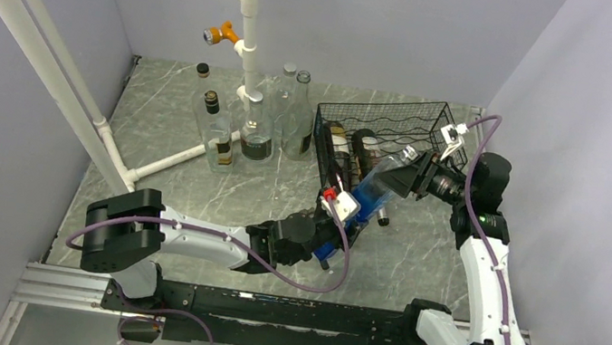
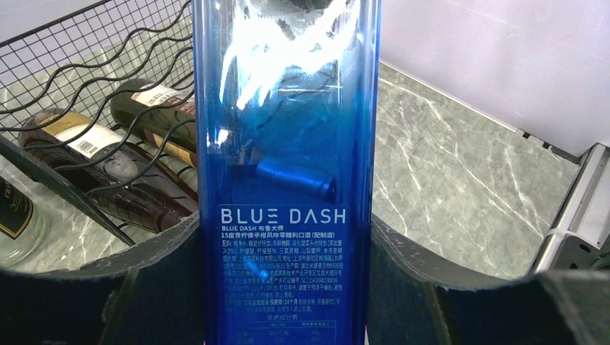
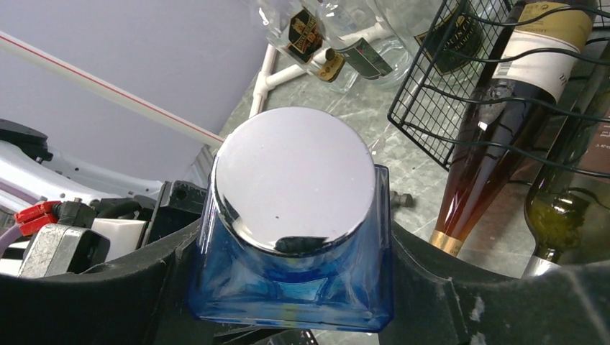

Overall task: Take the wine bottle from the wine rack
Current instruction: Place the wine bottle at the center of the board.

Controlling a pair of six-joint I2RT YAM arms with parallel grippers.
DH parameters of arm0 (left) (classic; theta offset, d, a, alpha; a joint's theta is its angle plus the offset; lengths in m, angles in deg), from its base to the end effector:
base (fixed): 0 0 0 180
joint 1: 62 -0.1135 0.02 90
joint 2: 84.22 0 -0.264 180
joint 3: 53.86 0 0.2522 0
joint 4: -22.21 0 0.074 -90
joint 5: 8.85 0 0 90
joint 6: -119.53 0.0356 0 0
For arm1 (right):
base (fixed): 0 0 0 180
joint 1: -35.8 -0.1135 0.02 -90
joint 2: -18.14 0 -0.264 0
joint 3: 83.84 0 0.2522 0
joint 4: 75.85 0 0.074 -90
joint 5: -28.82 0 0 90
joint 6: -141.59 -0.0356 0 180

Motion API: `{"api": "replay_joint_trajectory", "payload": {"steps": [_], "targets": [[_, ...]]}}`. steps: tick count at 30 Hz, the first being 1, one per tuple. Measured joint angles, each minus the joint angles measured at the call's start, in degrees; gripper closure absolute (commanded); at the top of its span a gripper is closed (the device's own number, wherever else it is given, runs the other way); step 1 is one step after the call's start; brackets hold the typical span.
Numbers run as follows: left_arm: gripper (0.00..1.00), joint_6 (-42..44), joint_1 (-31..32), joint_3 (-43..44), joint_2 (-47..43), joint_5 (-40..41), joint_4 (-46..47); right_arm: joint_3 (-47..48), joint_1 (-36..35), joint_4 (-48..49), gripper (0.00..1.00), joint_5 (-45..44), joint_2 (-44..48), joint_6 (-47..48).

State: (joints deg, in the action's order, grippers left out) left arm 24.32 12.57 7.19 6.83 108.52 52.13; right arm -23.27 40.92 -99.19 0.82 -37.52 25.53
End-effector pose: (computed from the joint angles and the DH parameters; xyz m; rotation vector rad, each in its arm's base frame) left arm 0.1086 -0.3319 0.2512 0.5801 1.5101 -0.7130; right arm 0.2104 0.0127 0.3244 -0.2591 1.8843 1.2599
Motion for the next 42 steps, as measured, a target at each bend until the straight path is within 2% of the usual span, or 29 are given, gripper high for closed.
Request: {"api": "replay_joint_trajectory", "payload": {"steps": [1, 4, 7, 10, 15, 18, 26, 30, 35, 42], "targets": [[0.92, 0.0, 0.0, 0.0, 0.0, 0.0, 0.0, 0.0, 0.0, 0.3, 0.86, 0.1, 0.0, -0.1], [0.6, 0.1, -0.1, 0.2, 0.0, 0.0, 0.0, 0.0, 0.0, 1.2, 0.93, 0.3, -0.1, -0.6], [0.38, 0.1, -0.2, 0.2, 0.0, 0.0, 0.0, 0.0, 0.0, 2.1, 0.96, 0.7, -0.5, -1.1], [0.24, 0.0, -0.4, 0.2, 0.0, -0.1, -0.2, -0.1, -0.2, 3.2, 0.97, 1.1, -1.2, -1.4], [0.08, -2.3, -0.3, 0.3, -1.8, -3.8, -0.1, -0.1, -1.9, 5.8, 0.98, 2.3, -2.6, 1.3], [0.03, -3.6, -0.1, 0.3, -3.5, -4.2, -0.9, -0.1, -2.7, 6.7, 0.98, 3.0, -3.2, 1.8], [0.0, -8.1, -1.0, 0.0, -7.4, -5.5, -6.1, -0.1, -5.8, 8.7, 0.99, 3.2, -4.6, 4.2], [0.01, -10.6, -2.1, -1.9, -13.0, -7.6, -11.1, 0.3, -9.2, 8.3, 0.98, 3.5, -5.7, 8.2], [0.01, -11.2, -3.7, -2.4, -24.8, -10.6, -24.0, 4.2, -15.3, 4.1, 0.99, 4.0, -8.6, 16.5], [0.01, -10.0, -4.0, -1.8, -39.6, -10.4, -42.3, 10.4, -23.7, -1.1, 0.98, 5.5, -12.5, 26.1]]}}
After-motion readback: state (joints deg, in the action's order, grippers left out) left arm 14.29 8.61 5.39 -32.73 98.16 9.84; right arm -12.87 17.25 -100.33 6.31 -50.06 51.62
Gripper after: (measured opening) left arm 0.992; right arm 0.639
